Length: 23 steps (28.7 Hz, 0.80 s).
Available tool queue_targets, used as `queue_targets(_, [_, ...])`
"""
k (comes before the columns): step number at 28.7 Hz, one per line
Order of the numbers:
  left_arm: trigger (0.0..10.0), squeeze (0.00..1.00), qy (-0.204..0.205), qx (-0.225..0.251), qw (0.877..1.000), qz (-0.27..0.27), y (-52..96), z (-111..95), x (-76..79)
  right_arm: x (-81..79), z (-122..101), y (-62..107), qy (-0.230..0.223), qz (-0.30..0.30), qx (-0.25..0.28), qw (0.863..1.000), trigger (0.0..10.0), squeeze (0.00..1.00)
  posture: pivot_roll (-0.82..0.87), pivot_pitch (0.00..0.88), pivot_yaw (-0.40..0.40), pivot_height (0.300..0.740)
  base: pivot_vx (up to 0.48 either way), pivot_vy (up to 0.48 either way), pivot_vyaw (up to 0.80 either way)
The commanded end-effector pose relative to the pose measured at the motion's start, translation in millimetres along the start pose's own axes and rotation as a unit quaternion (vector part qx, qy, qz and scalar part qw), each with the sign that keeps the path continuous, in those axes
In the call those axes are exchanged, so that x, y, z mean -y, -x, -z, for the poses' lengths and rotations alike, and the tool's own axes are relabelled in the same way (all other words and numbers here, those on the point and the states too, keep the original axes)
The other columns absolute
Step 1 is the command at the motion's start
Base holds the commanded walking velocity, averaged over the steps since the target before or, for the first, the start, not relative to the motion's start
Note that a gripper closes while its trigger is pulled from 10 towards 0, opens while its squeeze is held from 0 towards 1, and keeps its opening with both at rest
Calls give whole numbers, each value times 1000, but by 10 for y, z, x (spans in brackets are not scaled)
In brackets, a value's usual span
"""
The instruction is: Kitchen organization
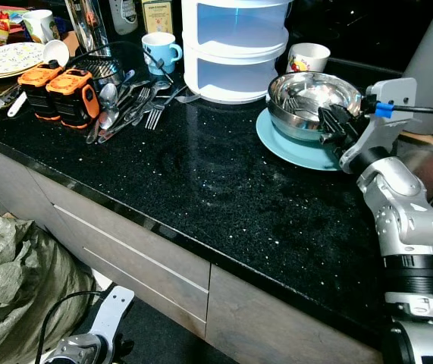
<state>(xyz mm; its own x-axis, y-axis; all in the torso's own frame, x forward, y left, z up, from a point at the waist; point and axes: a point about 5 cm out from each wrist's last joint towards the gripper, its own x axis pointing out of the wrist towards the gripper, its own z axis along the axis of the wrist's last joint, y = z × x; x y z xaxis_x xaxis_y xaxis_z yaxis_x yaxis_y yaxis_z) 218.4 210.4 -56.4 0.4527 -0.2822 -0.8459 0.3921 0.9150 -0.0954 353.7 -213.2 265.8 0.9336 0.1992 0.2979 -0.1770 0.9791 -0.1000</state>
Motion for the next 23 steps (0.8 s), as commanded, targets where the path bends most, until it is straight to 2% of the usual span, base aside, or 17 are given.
queue_targets(1, [10000,0,9,-10,1000,-2,3,81,5,-5,-9,-19,-18,3,5,1000,0,0,17,131,-2,740,0,0,0])
queue_targets(3, [10000,0,8,-11,1000,-1,4,87,5,4,-56,-23,-35,8,23,999,0,0,14,137,2,740,0,0,0])
queue_targets(5, [10000,0,8,-11,1000,-1,5,94,5,54,-187,-21,-93,20,69,993,0,0,18,135,1,740,0,0,0])
queue_targets(8, [10000,0,8,-11,1000,-2,7,97,2,150,-340,-18,-152,30,120,981,0,0,18,138,2,740,0,0,0])
queue_targets(11, [10000,0,8,-11,1000,-2,7,98,2,175,-370,-16,-164,30,130,977,0,0,19,136,2,740,0,0,0])
queue_targets(14, [10000,0,9,-11,1000,-2,7,98,3,249,-503,2,-192,25,163,967,0,0,19,136,2,740,0,0,0])
queue_targets(16, [10000,0,10,-10,1000,-2,7,97,2,290,-608,25,-192,18,180,964,0,0,19,137,0,740,0,0,0])
queue_targets(19, [10000,0,10,-10,1000,-2,7,95,2,336,-703,54,-170,13,187,968,0,0,18,139,1,740,0,0,0])
queue_targets(22, [10000,0,10,-10,1000,-2,7,94,2,417,-841,117,-124,8,190,974,0,0,13,140,2,740,0,0,0])
queue_targets(23, [10000,0,10,-10,1000,-2,7,94,2,417,-841,117,-124,8,190,974,0,0,13,140,2,740,0,0,0])
